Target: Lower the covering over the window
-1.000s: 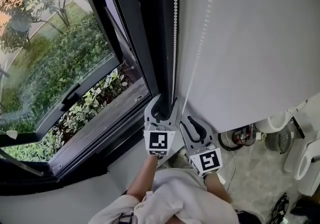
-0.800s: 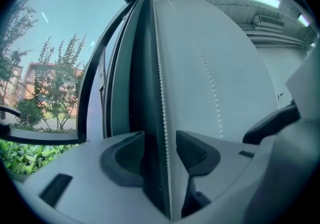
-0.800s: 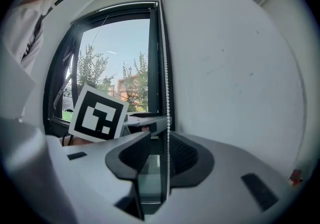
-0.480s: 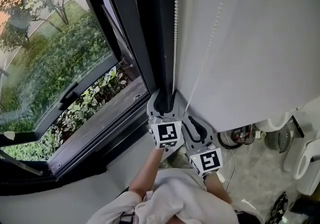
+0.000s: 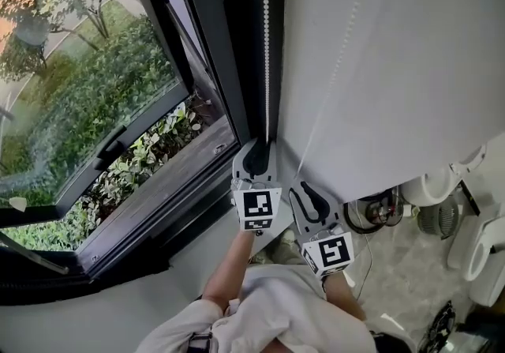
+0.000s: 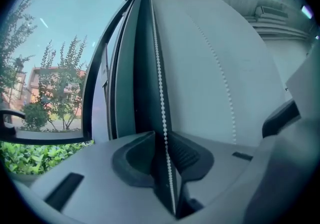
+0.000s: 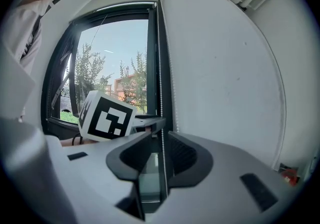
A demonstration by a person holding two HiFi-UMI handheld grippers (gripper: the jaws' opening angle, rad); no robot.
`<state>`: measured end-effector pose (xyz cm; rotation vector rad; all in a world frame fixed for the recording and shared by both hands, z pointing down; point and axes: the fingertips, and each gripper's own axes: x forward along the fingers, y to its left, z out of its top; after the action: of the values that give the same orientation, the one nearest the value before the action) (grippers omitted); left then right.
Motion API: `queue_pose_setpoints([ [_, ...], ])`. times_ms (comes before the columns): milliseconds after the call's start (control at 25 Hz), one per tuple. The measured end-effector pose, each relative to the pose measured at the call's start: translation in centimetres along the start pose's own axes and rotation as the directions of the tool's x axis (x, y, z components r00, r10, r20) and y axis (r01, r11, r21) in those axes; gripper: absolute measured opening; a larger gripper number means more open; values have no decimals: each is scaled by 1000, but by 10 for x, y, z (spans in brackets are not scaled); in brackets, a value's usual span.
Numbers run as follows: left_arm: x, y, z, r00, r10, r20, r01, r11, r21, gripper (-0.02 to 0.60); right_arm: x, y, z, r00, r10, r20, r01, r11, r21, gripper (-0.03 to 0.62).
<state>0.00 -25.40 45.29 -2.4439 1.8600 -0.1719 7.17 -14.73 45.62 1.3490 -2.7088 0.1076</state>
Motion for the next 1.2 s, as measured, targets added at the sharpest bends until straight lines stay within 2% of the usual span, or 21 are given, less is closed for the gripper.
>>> queue_pose_setpoints([
  [240, -9, -6, -3, 995, -96, 1, 96, 995, -28, 14, -4, 7, 7, 1000, -5, 15, 5, 1000, -13, 94],
  [360, -18, -11, -10, 989, -148, -7, 147, 988, -51, 14, -4, 12, 11, 1000, -5, 23, 5, 1000, -20, 91],
  [680, -43, -16, -17, 975, -221, 16, 221, 972, -77, 14, 2, 28, 26, 999, 16, 47, -13, 998, -63, 91],
  [880, -57, -18, -19, 963, -267, 22, 268, 959, -93, 14, 11, 40, 53, 994, 66, 82, -54, 989, -141, 91],
  [1200, -75, -26, -20, 945, -325, 30, 326, 939, -110, 14, 30, 51, 104, 977, 128, 169, -97, 979, -178, 106],
])
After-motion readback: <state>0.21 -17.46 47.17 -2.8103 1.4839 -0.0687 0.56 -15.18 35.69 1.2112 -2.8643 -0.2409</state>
